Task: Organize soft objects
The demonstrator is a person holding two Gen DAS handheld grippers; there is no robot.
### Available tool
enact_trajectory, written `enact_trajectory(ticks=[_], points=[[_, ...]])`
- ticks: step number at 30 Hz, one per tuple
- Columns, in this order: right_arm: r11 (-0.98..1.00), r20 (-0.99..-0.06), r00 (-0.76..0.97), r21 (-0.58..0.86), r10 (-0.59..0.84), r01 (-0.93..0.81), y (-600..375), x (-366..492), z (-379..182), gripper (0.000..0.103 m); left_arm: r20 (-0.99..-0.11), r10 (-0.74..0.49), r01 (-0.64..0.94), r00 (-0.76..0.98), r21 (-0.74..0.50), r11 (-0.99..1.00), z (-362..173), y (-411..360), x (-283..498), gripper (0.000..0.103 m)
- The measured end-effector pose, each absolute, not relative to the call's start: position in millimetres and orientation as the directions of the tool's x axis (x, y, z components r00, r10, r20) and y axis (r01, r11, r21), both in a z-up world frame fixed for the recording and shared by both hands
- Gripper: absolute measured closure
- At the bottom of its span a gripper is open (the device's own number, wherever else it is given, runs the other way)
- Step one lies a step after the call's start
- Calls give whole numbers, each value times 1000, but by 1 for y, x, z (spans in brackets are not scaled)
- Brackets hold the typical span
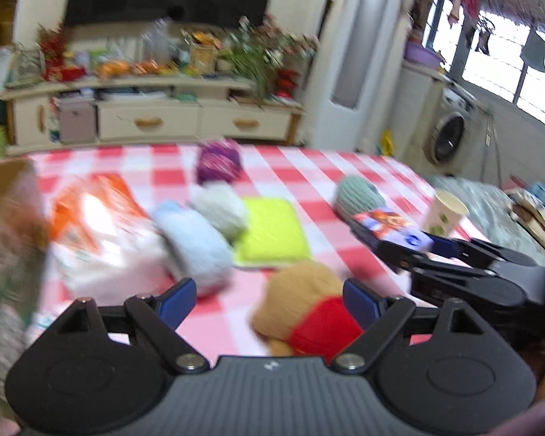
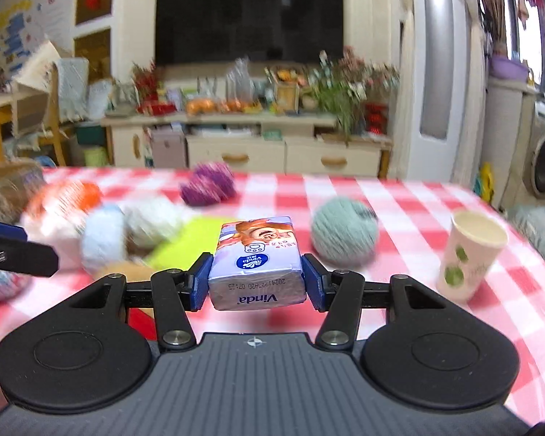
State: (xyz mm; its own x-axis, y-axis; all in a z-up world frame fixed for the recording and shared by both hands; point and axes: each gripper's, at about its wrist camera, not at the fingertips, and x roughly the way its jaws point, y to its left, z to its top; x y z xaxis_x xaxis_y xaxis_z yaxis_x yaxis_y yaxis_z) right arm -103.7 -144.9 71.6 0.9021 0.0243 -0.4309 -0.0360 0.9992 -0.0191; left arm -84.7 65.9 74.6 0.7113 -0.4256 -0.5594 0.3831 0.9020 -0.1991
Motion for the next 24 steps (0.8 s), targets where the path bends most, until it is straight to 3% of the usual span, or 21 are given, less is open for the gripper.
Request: enact_trajectory(ticks=[13, 15, 18, 24], points=[[1000, -538, 843, 12, 29, -27, -173, -87, 45, 37, -662, -440, 397, 606, -228, 889, 44, 0, -69, 14], [999, -540, 841, 16, 36, -33, -174, -90, 48, 35, -679, -410, 382, 610, -201, 902, 40, -5, -63, 14], [999, -548, 836, 9, 35, -36, -177, -89, 47, 21, -704, -367, 352, 608, -175, 920, 34, -7, -56, 16], [1000, -577, 816, 8, 25, -26, -181, -81, 42, 21, -715, -353, 339, 603, -170, 925, 33, -9, -54, 23]])
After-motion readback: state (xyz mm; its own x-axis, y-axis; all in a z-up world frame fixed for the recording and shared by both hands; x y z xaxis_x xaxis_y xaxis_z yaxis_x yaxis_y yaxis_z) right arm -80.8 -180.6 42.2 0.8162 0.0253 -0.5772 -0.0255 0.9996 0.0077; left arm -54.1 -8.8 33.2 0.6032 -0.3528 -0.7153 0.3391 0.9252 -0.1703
